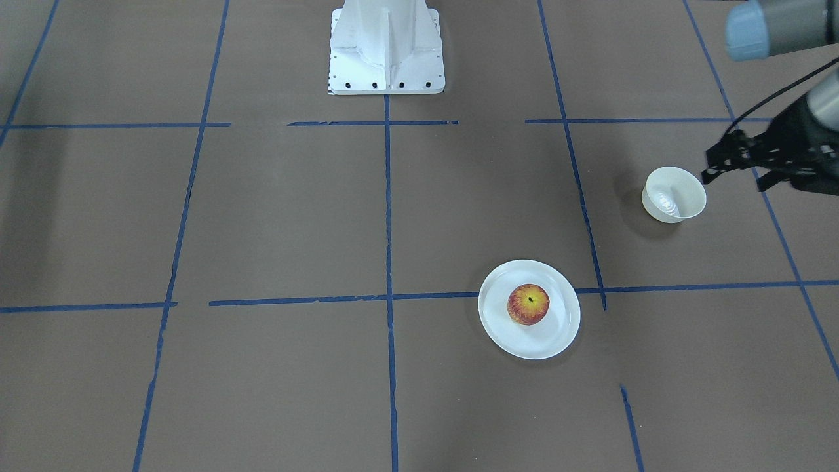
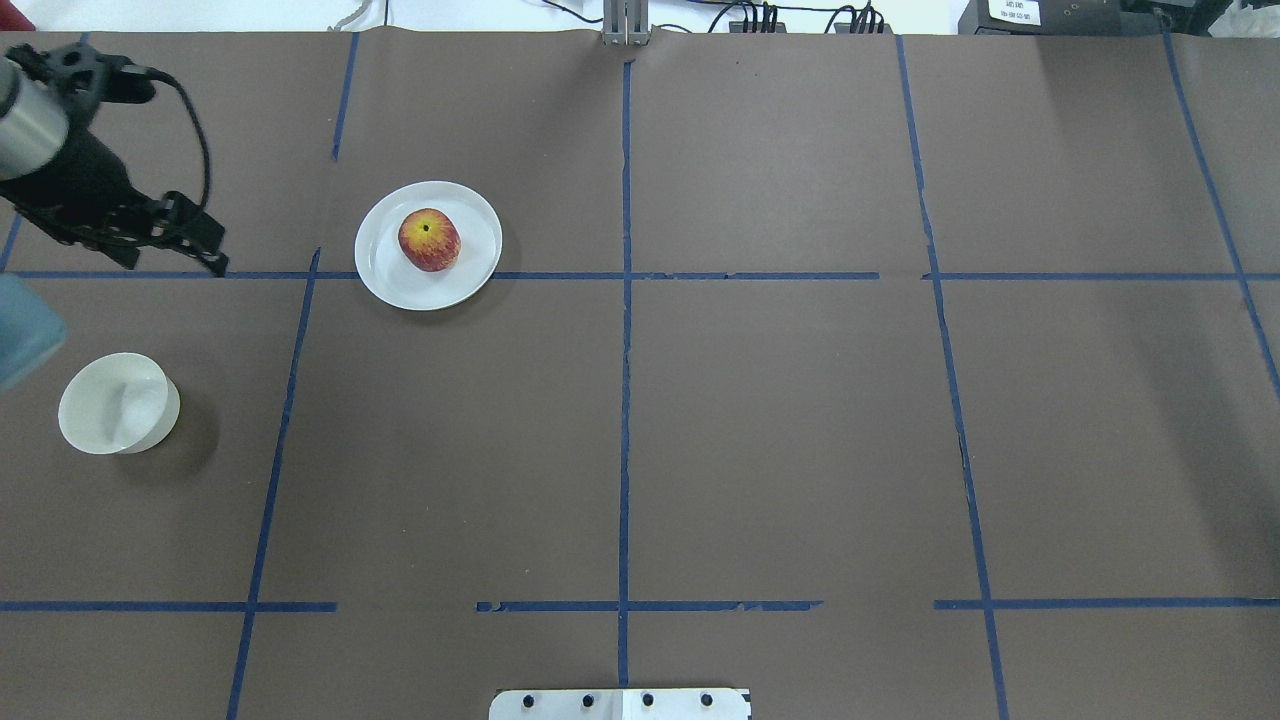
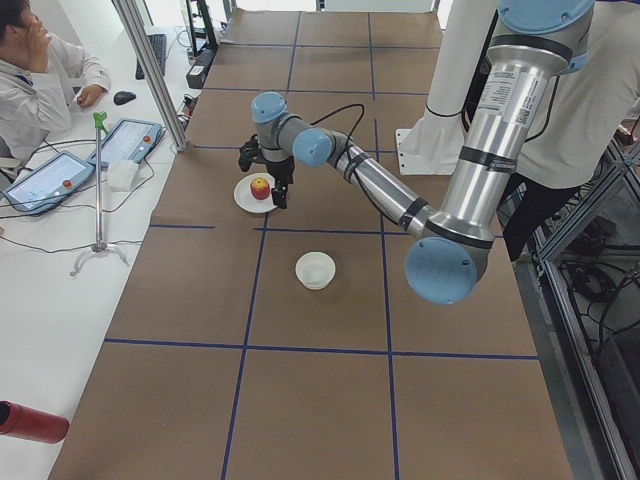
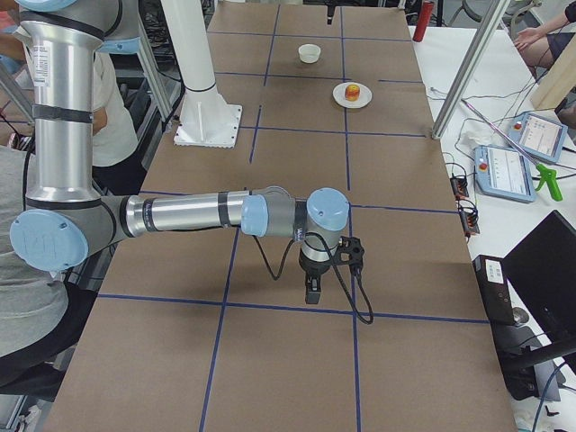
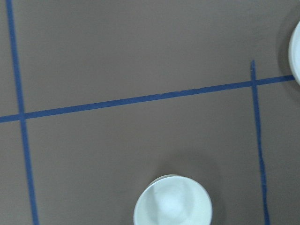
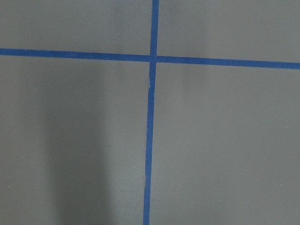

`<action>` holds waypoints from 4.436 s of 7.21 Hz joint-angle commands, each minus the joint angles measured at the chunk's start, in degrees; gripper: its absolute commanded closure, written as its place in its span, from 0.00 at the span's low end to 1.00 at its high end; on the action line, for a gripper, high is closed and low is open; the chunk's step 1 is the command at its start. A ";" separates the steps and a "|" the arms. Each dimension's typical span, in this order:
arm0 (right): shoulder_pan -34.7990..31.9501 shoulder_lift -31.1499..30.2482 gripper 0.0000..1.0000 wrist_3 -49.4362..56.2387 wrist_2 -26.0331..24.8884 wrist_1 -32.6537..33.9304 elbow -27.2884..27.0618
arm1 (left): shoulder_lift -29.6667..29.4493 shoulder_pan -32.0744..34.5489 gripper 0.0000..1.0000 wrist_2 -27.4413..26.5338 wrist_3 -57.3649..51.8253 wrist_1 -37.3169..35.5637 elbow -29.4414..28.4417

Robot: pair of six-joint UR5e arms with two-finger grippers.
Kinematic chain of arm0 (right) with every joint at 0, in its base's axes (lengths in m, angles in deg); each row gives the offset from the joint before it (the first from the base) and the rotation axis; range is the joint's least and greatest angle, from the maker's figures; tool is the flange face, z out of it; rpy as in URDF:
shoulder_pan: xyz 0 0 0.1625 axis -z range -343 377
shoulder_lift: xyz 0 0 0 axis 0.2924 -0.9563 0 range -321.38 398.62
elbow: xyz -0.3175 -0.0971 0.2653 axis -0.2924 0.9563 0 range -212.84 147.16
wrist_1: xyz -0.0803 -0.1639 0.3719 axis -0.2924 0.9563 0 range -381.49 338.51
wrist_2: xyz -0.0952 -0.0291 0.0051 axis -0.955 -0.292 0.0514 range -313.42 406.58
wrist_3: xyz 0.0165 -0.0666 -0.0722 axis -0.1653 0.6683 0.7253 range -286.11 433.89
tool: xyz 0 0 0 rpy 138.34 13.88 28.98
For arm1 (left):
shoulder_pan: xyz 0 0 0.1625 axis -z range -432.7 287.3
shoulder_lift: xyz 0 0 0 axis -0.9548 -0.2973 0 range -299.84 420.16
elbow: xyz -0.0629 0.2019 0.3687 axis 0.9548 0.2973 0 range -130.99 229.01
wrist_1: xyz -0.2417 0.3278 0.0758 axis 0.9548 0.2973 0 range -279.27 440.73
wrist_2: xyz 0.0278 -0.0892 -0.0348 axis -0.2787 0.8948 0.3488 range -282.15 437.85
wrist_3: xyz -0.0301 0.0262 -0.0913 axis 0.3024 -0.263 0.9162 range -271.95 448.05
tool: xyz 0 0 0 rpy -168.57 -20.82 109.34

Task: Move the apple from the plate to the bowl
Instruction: 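Move the left gripper over the apple on the white plate, then lower the left gripper around the apple and close it, then lift the apple with the left gripper and carry it toward the white bowl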

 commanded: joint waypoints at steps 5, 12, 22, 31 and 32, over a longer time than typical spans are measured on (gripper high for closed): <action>0.00 0.00 0.00 0.07 -0.02 0.00 0.06 | -14.16 -7.62 0.00 -3.83 24.40 21.65 -23.98; 0.00 0.00 0.00 -0.02 -0.02 0.00 -0.03 | -20.95 -7.79 0.00 -8.95 24.22 33.16 -39.65; 0.00 0.00 0.00 -0.02 -0.02 0.00 -0.03 | -21.03 -9.29 1.00 -10.01 22.11 35.63 -41.94; 0.00 0.00 0.00 0.07 -0.02 0.00 0.06 | 21.39 2.20 1.00 -9.31 -4.91 25.43 -0.45; 0.00 0.00 0.00 0.07 -0.02 0.00 0.06 | 23.68 3.01 1.00 -9.05 -6.96 25.69 -0.63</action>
